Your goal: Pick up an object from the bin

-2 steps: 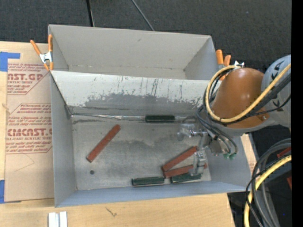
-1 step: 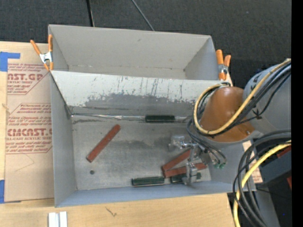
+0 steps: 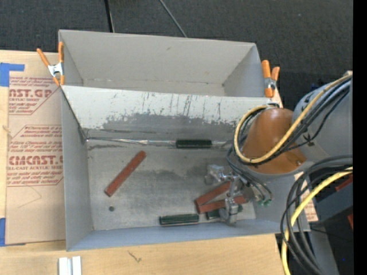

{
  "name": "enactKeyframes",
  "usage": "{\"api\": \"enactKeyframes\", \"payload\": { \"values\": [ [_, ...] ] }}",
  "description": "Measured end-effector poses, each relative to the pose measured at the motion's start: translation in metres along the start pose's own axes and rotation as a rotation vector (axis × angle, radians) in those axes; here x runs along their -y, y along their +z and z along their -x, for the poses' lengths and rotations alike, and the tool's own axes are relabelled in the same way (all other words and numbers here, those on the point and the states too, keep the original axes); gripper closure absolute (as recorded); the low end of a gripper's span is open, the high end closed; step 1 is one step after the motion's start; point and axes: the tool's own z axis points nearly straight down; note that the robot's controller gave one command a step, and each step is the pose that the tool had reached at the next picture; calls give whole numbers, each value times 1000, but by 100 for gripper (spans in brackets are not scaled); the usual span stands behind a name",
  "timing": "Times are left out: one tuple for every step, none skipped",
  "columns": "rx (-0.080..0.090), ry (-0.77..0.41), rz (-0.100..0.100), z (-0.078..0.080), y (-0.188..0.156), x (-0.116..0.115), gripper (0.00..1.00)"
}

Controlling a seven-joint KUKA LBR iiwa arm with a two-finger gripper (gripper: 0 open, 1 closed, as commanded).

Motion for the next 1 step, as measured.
{"api": "enactKeyframes", "payload": {
  "values": [
    [2, -36, -3, -1, -22, -10, 0]
  ]
}}
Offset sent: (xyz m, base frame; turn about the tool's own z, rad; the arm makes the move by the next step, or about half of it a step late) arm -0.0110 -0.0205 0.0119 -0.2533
